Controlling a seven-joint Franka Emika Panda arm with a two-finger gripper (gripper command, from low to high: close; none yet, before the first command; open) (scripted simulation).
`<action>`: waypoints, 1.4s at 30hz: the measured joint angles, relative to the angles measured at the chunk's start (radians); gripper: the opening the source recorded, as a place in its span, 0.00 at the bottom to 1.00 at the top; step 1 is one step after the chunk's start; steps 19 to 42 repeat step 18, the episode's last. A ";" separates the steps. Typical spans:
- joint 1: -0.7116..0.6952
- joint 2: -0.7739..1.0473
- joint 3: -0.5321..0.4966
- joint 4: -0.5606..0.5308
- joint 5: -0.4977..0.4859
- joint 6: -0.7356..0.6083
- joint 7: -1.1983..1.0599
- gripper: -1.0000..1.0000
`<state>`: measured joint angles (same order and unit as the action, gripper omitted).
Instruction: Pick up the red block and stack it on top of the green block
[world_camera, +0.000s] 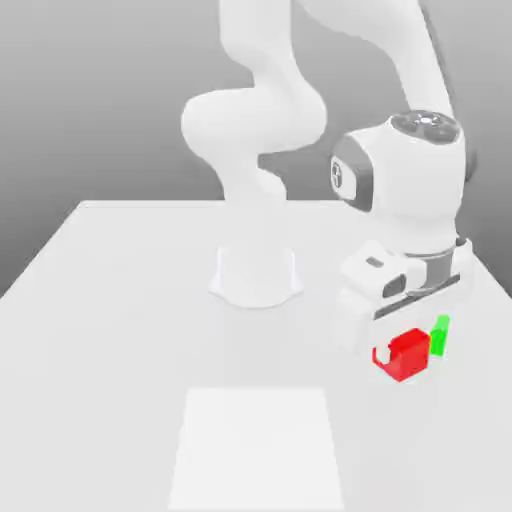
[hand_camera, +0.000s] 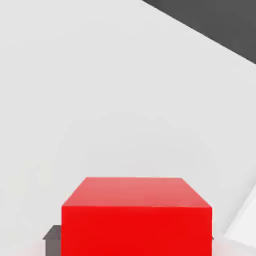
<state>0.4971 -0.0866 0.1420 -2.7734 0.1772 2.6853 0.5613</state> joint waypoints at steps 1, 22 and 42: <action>0.027 -0.020 0.022 -0.016 0.002 -0.003 -0.006 0.00; 0.190 0.105 0.182 -0.119 -0.217 0.224 0.115 1.00; 0.190 0.105 0.182 -0.119 -0.217 0.224 0.115 1.00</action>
